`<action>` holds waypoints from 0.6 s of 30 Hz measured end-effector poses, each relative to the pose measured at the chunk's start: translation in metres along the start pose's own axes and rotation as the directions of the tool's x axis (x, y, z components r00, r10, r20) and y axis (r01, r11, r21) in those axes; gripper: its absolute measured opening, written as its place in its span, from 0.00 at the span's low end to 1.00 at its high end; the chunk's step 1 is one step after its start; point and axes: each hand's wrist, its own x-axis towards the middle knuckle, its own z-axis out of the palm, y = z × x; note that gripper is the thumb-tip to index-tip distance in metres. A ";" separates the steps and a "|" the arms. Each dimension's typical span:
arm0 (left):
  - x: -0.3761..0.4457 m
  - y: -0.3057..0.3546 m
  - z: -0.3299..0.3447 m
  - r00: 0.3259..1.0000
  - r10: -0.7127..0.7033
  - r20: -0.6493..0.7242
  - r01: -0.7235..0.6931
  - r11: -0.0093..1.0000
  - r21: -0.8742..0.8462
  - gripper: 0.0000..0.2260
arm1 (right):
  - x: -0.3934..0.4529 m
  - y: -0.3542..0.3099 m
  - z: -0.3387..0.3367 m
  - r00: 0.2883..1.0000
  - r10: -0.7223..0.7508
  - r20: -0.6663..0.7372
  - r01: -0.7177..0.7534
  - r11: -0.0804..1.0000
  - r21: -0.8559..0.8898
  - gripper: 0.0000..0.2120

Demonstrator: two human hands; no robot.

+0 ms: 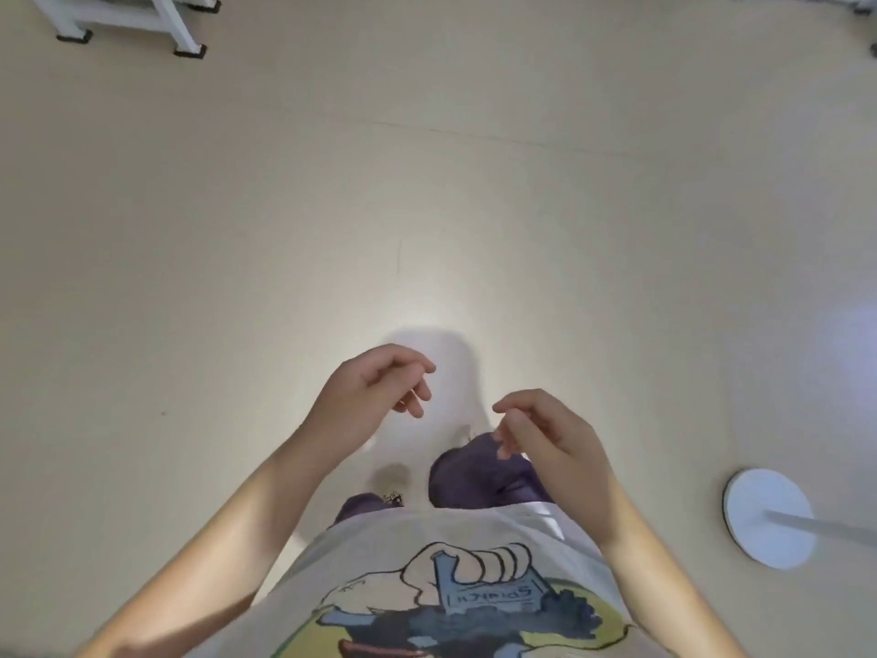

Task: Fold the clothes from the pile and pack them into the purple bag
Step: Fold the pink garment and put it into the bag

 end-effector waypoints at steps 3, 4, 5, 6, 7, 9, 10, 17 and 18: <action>0.094 0.050 0.000 0.993 0.092 0.070 -0.093 0.995 0.017 0.09 | 0.075 -0.004 -0.026 0.995 0.027 -0.091 -0.022 0.999 0.047 0.10; 0.125 0.065 -0.001 0.990 0.115 0.081 -0.118 0.993 0.027 0.08 | 0.104 -0.008 -0.036 0.993 0.030 -0.112 -0.024 0.998 0.057 0.12; 0.156 0.081 -0.001 0.989 0.125 0.082 -0.129 0.991 0.038 0.08 | 0.134 -0.015 -0.047 0.992 0.031 -0.123 -0.024 0.998 0.064 0.13; 0.185 0.095 -0.002 0.991 0.119 0.067 -0.123 0.991 0.047 0.07 | 0.164 -0.025 -0.060 0.992 0.025 -0.124 -0.017 0.998 0.060 0.13; 0.213 0.109 -0.004 0.994 0.097 0.041 -0.099 0.994 0.042 0.07 | 0.194 -0.037 -0.072 0.993 0.014 -0.119 -0.007 0.998 0.054 0.13; 0.261 0.134 -0.009 0.998 0.055 -0.012 -0.055 0.998 0.011 0.07 | 0.252 -0.068 -0.094 0.995 -0.015 -0.094 0.021 0.998 0.060 0.12; 0.284 0.146 -0.014 0.998 0.047 -0.029 -0.047 0.999 -0.003 0.07 | 0.284 -0.088 -0.102 0.997 -0.040 -0.066 0.044 0.997 0.061 0.11; 0.439 0.209 -0.078 0.981 -0.009 -0.196 -0.009 0.996 -0.092 0.09 | 0.501 -0.225 -0.113 0.970 -0.178 0.168 0.177 0.984 0.017 0.07; 0.465 0.216 -0.091 0.977 0.000 -0.215 -0.022 0.995 -0.098 0.09 | 0.534 -0.241 -0.111 0.964 -0.194 0.182 0.193 0.981 0.021 0.07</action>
